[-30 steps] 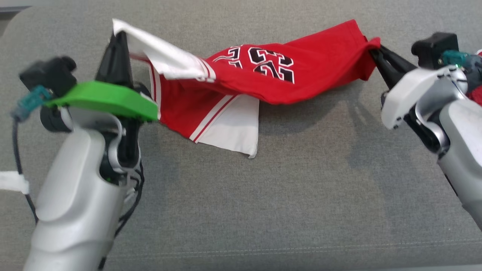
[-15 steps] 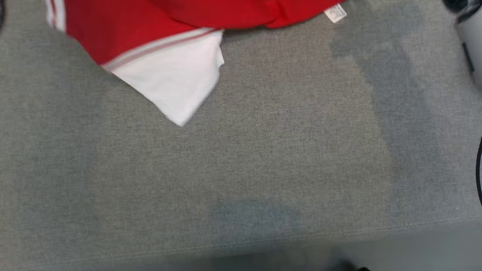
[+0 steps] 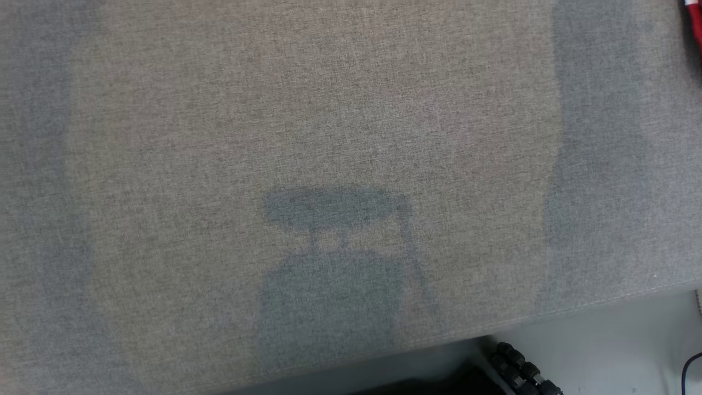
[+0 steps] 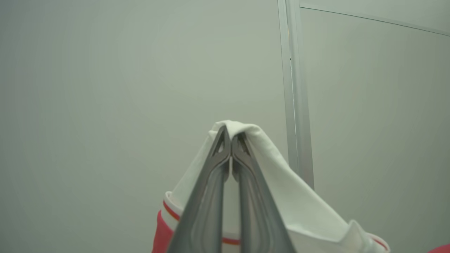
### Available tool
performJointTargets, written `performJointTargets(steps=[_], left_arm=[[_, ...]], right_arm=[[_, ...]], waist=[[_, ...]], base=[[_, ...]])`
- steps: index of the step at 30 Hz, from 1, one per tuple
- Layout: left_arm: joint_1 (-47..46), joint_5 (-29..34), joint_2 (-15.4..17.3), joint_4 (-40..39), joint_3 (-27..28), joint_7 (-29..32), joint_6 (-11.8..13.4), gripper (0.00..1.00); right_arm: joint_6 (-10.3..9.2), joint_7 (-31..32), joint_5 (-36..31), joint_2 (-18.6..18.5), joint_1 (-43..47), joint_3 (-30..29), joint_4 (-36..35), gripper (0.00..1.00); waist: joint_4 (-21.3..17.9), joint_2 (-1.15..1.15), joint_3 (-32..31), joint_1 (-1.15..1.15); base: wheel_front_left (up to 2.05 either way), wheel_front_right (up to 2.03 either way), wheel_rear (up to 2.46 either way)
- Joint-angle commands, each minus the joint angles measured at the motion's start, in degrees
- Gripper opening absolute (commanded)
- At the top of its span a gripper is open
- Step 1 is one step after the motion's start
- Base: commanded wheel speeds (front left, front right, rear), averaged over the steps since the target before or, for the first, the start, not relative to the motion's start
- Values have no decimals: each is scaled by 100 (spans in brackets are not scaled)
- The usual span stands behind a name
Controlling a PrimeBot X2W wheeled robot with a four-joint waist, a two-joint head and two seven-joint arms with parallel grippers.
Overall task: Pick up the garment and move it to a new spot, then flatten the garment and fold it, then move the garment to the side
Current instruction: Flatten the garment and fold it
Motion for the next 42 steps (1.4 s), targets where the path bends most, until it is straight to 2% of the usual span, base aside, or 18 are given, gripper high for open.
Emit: performJointTargets(steps=[1, 4, 8, 12, 16, 21, 24, 29, 33, 42], left_arm=[[-66, 1, -17, 40, -27, -37, -39, 0], [3, -49, -65, 193, -85, -100, -115, 0], [480, -159, -61, 319, -114, -154, -151, 0], [1255, -314, -6, 151, -151, -139, -176, 0], [2355, -635, -9, -200, -98, -80, -74, 0], [3871, -960, 59, -922, -3, 26, 261, 0], [4803, -1064, 167, -1419, 59, 74, 583, 0], [6375, -1181, 259, -2240, 201, -18, 1158, 0], [7490, -1296, 254, -2789, 272, -70, 1496, 0], [9348, -1311, 182, -3369, 146, -290, 1996, 0]], right_arm=[[-9, -56, -82, 62, -35, -19, 13, 0], [-9, -155, -427, 65, -111, -14, -25, 0], [-9, -196, -582, 54, 265, 368, 35, 0], [-10, -198, -413, -147, 671, 1200, 82, 0], [-9, -3, 68, -461, 1203, 2158, -112, 0], [-10, 593, 912, -1221, 1835, 3134, -790, 0], [-9, 1080, 1423, -1679, 2238, 3551, -1367, 0], [-10, 1664, 2053, -2347, 2915, 3866, -2264, 0], [-10, 1949, 2275, -2604, 3440, 3913, -2705, 0], [-10, 2484, 2551, -2971, 4616, 3900, -3253, 0]], waist=[[-60, 0, 66, -1], [-34, 0, 63, -1], [4, 0, 45, -1], [67, 0, -76, -1], [153, 0, -334, -1], [256, 0, -811, -1], [309, 0, -1125, -1], [403, 0, -1637, -1], [491, 0, -1965, -1], [714, 0, -2655, -1]], base=[[0, 0, 0], [0, 0, 0], [0, 0, 0], [0, 0, 0], [0, 0, 0], [0, 0, 0], [0, 0, 0], [0, 0, 0], [0, 0, 0], [0, 0, 0]])
